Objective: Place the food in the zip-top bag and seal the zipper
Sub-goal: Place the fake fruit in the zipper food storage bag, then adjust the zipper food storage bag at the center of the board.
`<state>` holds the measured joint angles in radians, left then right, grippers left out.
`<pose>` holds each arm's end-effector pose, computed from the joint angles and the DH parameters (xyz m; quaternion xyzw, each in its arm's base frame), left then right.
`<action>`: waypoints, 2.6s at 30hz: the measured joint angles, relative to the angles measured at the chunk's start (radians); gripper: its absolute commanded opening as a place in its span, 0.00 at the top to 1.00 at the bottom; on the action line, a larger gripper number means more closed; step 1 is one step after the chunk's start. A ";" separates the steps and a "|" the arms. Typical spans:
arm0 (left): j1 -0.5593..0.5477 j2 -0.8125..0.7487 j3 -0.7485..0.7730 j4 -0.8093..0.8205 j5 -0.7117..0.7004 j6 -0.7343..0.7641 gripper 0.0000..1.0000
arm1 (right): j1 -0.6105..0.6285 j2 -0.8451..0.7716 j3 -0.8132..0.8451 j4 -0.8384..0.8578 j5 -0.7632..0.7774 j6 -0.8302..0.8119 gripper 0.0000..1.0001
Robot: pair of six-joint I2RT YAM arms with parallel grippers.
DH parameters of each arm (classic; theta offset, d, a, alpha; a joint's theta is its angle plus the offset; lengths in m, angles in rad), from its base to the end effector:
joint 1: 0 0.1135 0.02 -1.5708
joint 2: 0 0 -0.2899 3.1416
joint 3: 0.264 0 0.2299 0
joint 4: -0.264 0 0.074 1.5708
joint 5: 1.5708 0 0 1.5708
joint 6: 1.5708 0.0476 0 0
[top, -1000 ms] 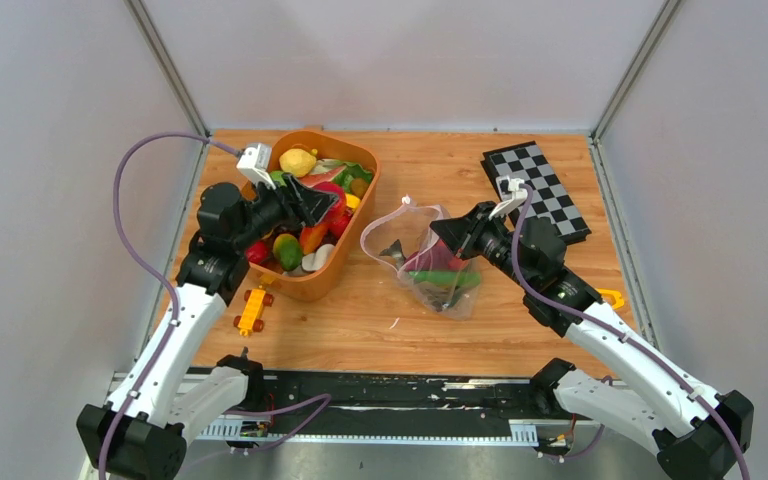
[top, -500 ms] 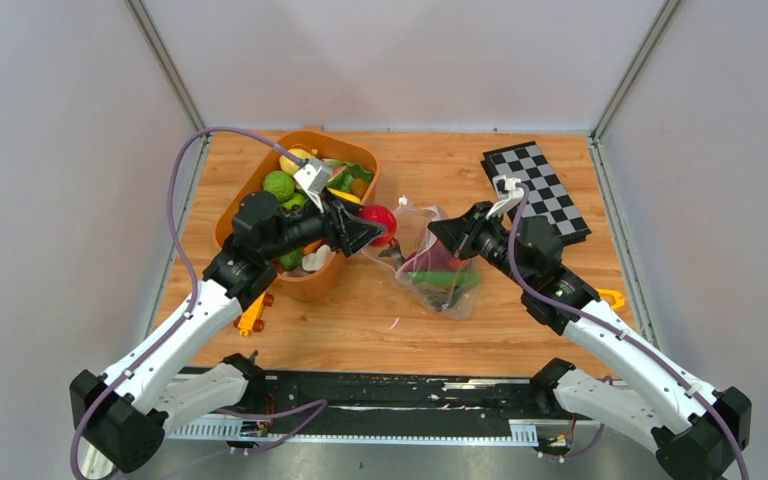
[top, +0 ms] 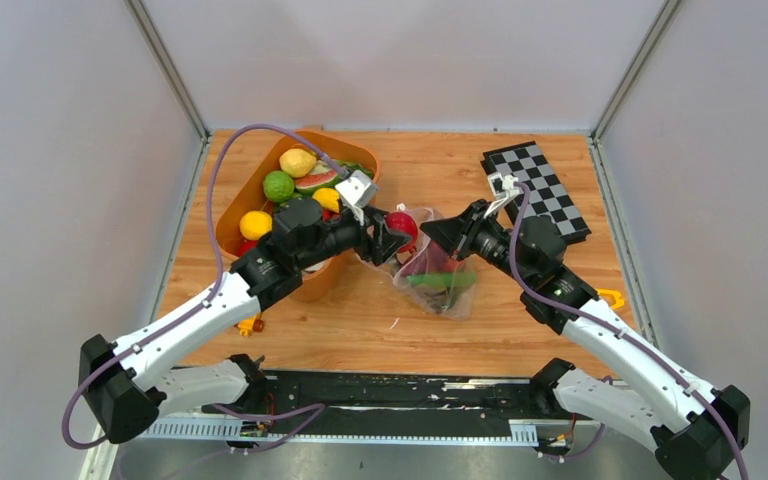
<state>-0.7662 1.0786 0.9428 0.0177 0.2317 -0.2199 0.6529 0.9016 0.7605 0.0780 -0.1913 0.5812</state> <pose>0.1585 -0.1677 0.3842 0.2743 0.6943 -0.3884 0.5402 0.1445 0.1219 0.3614 -0.0913 0.7229 0.4510 0.5154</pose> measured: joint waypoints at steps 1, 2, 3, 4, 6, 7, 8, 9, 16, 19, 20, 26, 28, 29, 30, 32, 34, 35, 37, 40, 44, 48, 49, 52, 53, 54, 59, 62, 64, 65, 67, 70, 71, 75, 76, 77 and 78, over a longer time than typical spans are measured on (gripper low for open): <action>-0.021 0.008 0.002 0.000 -0.021 0.009 0.50 | 0.000 0.000 0.000 0.005 -0.003 0.000 1.00; -0.040 0.016 0.002 0.000 -0.043 0.020 0.49 | 0.000 0.000 0.000 0.008 -0.004 0.000 1.00; -0.055 0.026 0.003 0.001 -0.061 0.029 0.48 | 0.000 0.000 0.000 0.009 -0.004 0.000 1.00; -0.067 0.035 0.003 0.002 -0.080 0.039 0.46 | 0.000 0.000 0.000 0.010 -0.003 0.000 1.00; -0.084 0.051 0.003 0.001 -0.109 0.053 0.39 | 0.000 0.000 0.000 0.010 -0.001 0.000 1.00; -0.090 0.061 0.003 0.000 -0.123 0.061 0.33 | 0.000 -0.001 0.000 0.010 0.000 0.000 1.00; -0.093 0.068 0.003 0.000 -0.134 0.068 0.29 | 0.000 -0.002 0.000 0.010 0.002 0.000 1.00; -0.097 0.077 0.003 0.000 -0.143 0.074 0.27 | 0.000 -0.003 0.000 0.010 0.004 0.000 1.00; -0.102 0.094 0.004 -0.013 -0.154 0.097 0.00 | 0.000 -0.004 0.000 0.010 0.033 0.001 1.00; -0.102 0.090 0.024 -0.037 -0.143 0.098 0.00 | 0.000 -0.004 0.000 0.008 0.054 0.002 1.00; -0.102 0.084 0.033 -0.051 -0.139 0.099 0.00 | 0.000 -0.004 0.000 0.007 0.061 0.003 1.00; -0.103 -0.021 0.068 -0.113 -0.191 0.087 0.00 | -0.003 -0.009 -0.001 -0.005 0.123 0.032 1.00; -0.103 -0.064 0.071 -0.150 -0.253 0.066 0.00 | -0.008 -0.017 -0.006 -0.009 0.142 0.047 1.00; -0.103 -0.087 0.076 -0.185 -0.299 0.045 0.00 | -0.011 -0.021 -0.009 -0.010 0.148 0.054 1.00; -0.103 -0.100 0.080 -0.214 -0.330 0.026 0.00 | -0.013 -0.024 -0.010 -0.012 0.153 0.058 1.00; -0.103 -0.121 0.083 -0.274 -0.378 -0.024 0.00 | -0.015 -0.025 -0.010 -0.014 0.161 0.065 1.00; -0.103 -0.136 0.078 -0.320 -0.381 -0.079 0.02 | -0.015 -0.025 -0.010 -0.014 0.165 0.070 1.00; -0.103 -0.146 0.064 -0.321 -0.365 -0.110 0.03 | -0.015 -0.025 -0.010 -0.014 0.166 0.072 1.00; -0.103 -0.176 0.013 -0.307 -0.304 -0.182 0.05 | -0.015 -0.025 -0.010 -0.014 0.167 0.074 1.00; -0.104 -0.193 -0.054 -0.262 -0.221 -0.268 0.07 | -0.015 -0.025 -0.010 -0.014 0.168 0.076 1.00; -0.107 -0.160 -0.065 -0.250 -0.156 -0.330 0.08 | -0.015 -0.022 -0.010 -0.014 0.166 0.080 1.00; -0.144 -0.116 -0.065 -0.223 -0.140 -0.363 0.10 | -0.015 -0.004 -0.010 -0.014 0.163 0.080 1.00; -0.161 -0.103 -0.065 -0.210 -0.142 -0.369 0.12 | -0.015 0.003 -0.010 -0.014 0.159 0.082 1.00; -0.201 -0.060 -0.063 -0.184 -0.162 -0.376 0.20 | -0.015 0.015 -0.010 -0.013 0.152 0.088 1.00; -0.211 -0.042 -0.061 -0.183 -0.171 -0.375 0.22 | -0.015 0.017 -0.010 -0.014 0.148 0.090 1.00; -0.220 -0.022 -0.056 -0.183 -0.188 -0.372 0.25 | -0.015 0.019 -0.008 -0.014 0.146 0.091 1.00; -0.236 0.026 -0.040 -0.196 -0.272 -0.354 0.41 | -0.015 0.030 0.015 -0.028 0.137 0.090 1.00; -0.240 0.033 -0.033 -0.201 -0.329 -0.342 0.48 | -0.015 0.030 0.017 -0.029 0.137 0.090 1.00; -0.243 0.033 -0.033 -0.201 -0.356 -0.334 0.52 | -0.015 0.030 0.017 -0.030 0.137 0.090 1.00; -0.243 0.034 -0.033 -0.200 -0.365 -0.329 0.56 | -0.015 0.030 0.017 -0.030 0.136 0.090 1.00; -0.243 0.034 -0.033 -0.197 -0.375 -0.319 0.62 | -0.015 0.030 0.017 -0.030 0.136 0.090 1.00; -0.244 0.035 -0.033 -0.180 -0.376 -0.304 0.70 | -0.016 0.030 0.017 -0.030 0.135 0.090 1.00; -0.245 0.035 -0.033 -0.175 -0.375 -0.298 0.71 | -0.016 0.030 0.017 -0.031 0.134 0.090 1.00; -0.245 0.036 -0.033 -0.161 -0.376 -0.285 0.89 | -0.017 0.030 0.017 -0.031 0.133 0.089 1.00; -0.245 0.036 -0.033 -0.156 -0.375 -0.278 0.98 | -0.017 0.029 0.017 -0.031 0.132 0.089 1.00; -0.245 0.036 -0.033 -0.153 -0.374 -0.277 1.00 | -0.017 0.028 0.017 -0.031 0.132 0.089 1.00; -0.245 0.036 -0.033 -0.150 -0.371 -0.268 1.00 | -0.017 0.027 0.017 -0.032 0.132 0.089 0.99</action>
<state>-1.0107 1.1149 0.9100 -0.1326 -0.1390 -0.4877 0.6361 0.9283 0.7776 0.0460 -0.0593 0.6697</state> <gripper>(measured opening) 0.064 0.015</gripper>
